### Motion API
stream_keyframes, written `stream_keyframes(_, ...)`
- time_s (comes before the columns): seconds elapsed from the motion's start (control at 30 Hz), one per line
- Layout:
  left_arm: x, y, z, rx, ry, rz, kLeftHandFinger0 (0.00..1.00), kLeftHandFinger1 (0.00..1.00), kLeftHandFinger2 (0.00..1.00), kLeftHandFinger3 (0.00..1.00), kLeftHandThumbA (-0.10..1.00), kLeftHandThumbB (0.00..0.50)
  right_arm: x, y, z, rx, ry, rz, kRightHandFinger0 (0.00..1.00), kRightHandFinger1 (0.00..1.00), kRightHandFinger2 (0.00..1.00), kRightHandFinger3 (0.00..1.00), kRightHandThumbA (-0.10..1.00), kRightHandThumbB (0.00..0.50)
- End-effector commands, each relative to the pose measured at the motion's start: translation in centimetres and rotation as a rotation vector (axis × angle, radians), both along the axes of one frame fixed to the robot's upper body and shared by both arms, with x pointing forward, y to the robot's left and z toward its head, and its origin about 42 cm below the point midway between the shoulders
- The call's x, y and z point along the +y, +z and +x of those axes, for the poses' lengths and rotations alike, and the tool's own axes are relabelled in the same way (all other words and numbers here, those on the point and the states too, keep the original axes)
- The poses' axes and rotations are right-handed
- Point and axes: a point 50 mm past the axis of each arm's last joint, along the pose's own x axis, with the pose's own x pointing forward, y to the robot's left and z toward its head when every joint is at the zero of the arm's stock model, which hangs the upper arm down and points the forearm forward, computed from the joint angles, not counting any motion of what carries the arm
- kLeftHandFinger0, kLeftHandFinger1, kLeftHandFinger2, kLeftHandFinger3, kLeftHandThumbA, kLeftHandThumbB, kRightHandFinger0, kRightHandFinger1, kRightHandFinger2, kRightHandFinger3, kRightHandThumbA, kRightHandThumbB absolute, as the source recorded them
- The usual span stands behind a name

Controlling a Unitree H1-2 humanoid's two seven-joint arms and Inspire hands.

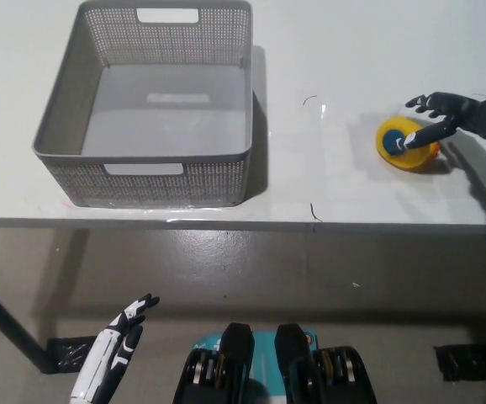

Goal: Use the right hand to pick up a yellow duck toy and place it into a container on the left hand side

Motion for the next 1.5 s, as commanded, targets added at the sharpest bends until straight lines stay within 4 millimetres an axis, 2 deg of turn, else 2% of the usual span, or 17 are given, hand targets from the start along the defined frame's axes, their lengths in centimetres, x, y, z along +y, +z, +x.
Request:
stream_keyframes(0.0,0.3,0.7,0.4,-0.041,-0.016,0.005,1.0,1.0,1.0,1.0,1.0,0.312,0.7,3.2,0.9,-0.094,0.02,0.013,1.0,1.0,1.0,1.0,0.82,0.5)
stream_keyframes(0.07,0.3,0.7,0.3,-0.039,-0.016,0.005,1.0,1.0,1.0,1.0,1.0,0.315,1.2,2.4,0.8,-0.089,0.032,-0.004,1.0,1.0,1.0,1.0,0.81,0.466)
stream_keyframes(0.77,0.3,0.8,0.5,-0.051,-0.012,0.001,1.0,1.0,1.0,1.0,1.0,0.341,2.3,-3.0,-0.5,0.01,0.035,-0.067,1.0,1.0,1.0,1.0,0.84,0.495)
stream_keyframes(0.83,0.3,0.9,0.5,-0.049,-0.014,0.003,1.0,1.0,1.0,1.0,1.0,0.343,2.3,-3.4,-0.7,0.027,0.016,-0.04,1.0,1.0,1.0,1.0,0.77,0.465)
stream_keyframes(0.87,0.3,0.9,0.5,-0.049,-0.014,0.004,1.0,1.0,1.0,1.0,1.0,0.343,2.2,-3.6,-0.7,0.006,0.02,-0.045,1.0,1.0,1.0,1.0,0.73,0.403)
stream_keyframes(0.9,0.4,1.1,1.0,-0.057,-0.011,0.003,1.0,1.0,1.0,1.0,1.0,0.345,2.3,-3.3,-0.5,-0.06,-0.003,-0.047,1.0,1.0,1.0,1.0,0.56,0.34)
stream_keyframes(0.93,0.4,1.2,1.0,-0.059,-0.011,0.002,1.0,1.0,1.0,1.0,1.0,0.347,2.2,-3.3,-0.5,-0.107,-0.036,-0.044,0.96,1.0,1.0,1.0,0.34,0.276)
stream_keyframes(0.97,0.4,1.2,1.0,-0.06,-0.011,0.002,1.0,1.0,1.0,1.0,1.0,0.347,2.2,-3.4,-0.5,-0.148,-0.068,-0.042,0.87,0.96,1.0,0.96,0.22,0.288)
stream_keyframes(1.0,0.4,1.2,1.0,-0.061,-0.011,0.002,1.0,1.0,1.0,1.0,1.0,0.348,2.2,-3.6,-0.5,-0.212,-0.077,-0.055,0.68,0.75,0.78,0.68,0.03,0.202)
stream_keyframes(1.03,0.4,1.2,1.1,-0.065,-0.011,0.002,1.0,1.0,1.0,1.0,1.0,0.348,2.1,-3.5,-0.6,-0.269,-0.08,-0.049,0.22,0.38,0.52,0.5,-0.09,0.199)
stream_keyframes(1.07,0.4,1.3,1.3,-0.068,-0.011,0.001,1.0,1.0,1.0,1.0,1.0,0.347,2.1,-3.5,-0.6,-0.295,-0.085,-0.026,0.04,0.27,0.5,0.51,-0.1,0.167)
stream_keyframes(1.13,0.4,1.4,1.4,-0.071,-0.009,-0.002,1.0,1.0,1.0,1.0,1.0,0.349,1.9,-3.3,-0.6,-0.327,-0.097,0.007,0.06,0.42,0.75,0.72,-0.1,0.166)
stream_keyframes(1.17,0.4,1.4,1.5,-0.07,-0.007,-0.004,1.0,1.0,1.0,1.0,1.0,0.352,1.8,-3.2,-0.6,-0.358,-0.099,0.027,0.25,0.66,0.97,0.9,-0.1,0.133)
stream_keyframes(1.2,0.4,1.4,1.5,-0.07,-0.004,-0.001,1.0,1.0,1.0,1.0,1.0,0.353,1.8,-3.1,-0.6,-0.383,-0.105,0.05,0.4,0.8,1.0,0.97,-0.1,0.151)
stream_keyframes(1.23,0.5,1.4,1.5,-0.07,-0.003,0.002,1.0,1.0,1.0,1.0,1.0,0.353,1.7,-3.1,-0.6,-0.396,-0.108,0.062,0.44,0.78,1.0,1.0,-0.1,0.151)
stream_keyframes(1.3,0.5,1.4,1.5,-0.072,-0.005,0.003,1.0,1.0,1.0,1.0,1.0,0.347,1.6,-3.0,-0.6,-0.414,-0.113,0.079,0.21,0.54,0.97,1.0,-0.1,0.144)
stream_keyframes(1.47,0.4,1.6,1.9,-0.079,-0.004,0.007,1.0,1.0,1.0,1.0,1.0,0.346,1.6,-2.3,-0.4,-0.457,-0.124,0.088,0.13,0.64,1.0,1.0,-0.1,0.139)
